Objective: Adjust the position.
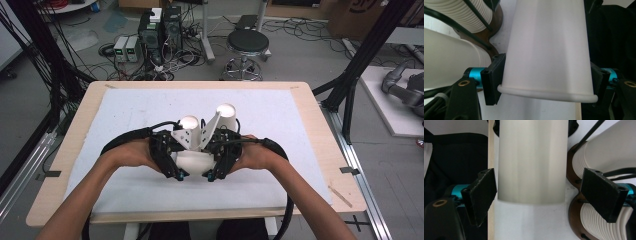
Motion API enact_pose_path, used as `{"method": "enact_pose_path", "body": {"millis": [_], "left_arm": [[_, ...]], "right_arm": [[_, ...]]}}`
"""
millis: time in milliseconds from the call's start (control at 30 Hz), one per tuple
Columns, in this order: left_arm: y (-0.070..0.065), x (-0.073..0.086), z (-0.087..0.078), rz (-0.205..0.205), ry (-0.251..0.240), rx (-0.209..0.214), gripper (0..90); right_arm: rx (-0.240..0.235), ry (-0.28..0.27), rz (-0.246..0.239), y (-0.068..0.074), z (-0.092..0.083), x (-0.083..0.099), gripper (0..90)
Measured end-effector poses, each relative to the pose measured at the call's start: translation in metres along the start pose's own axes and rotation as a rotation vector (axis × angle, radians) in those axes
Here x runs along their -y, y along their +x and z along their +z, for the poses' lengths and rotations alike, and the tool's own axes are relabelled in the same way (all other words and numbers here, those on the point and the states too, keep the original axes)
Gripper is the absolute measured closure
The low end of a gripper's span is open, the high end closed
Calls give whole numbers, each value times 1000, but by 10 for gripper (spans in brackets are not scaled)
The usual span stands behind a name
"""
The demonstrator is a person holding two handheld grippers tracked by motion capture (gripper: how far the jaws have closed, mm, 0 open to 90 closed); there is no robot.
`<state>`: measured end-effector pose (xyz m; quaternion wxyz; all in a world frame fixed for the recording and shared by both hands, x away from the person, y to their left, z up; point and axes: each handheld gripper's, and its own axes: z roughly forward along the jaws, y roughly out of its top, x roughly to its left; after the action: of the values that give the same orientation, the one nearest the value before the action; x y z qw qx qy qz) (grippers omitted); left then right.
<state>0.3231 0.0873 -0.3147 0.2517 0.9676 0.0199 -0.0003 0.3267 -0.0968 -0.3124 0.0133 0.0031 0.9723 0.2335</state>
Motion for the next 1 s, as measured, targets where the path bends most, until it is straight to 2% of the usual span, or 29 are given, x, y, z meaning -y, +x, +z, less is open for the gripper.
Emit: {"method": "enact_pose_path", "body": {"millis": [633,767,867,900,933,1000], "left_arm": [[0,-2,-2,1,-19,4,293],[1,-2,-1,6,-19,5,293],[1,-2,0,7,-18,3,293],[1,-2,0,12,-14,0,293],[3,-3,-1,40,9,-2,293],[1,-3,2,6,-23,10,293]], "right_arm": [[-14,0,-8,0,11,-8,145],[-12,2,-14,-1,13,-9,177],[-37,1,-10,-1,12,-9,228],[-34,0,-14,-1,12,-9,236],[-32,2,-15,-1,12,-9,238],[-34,2,-15,0,13,-10,241]]}}
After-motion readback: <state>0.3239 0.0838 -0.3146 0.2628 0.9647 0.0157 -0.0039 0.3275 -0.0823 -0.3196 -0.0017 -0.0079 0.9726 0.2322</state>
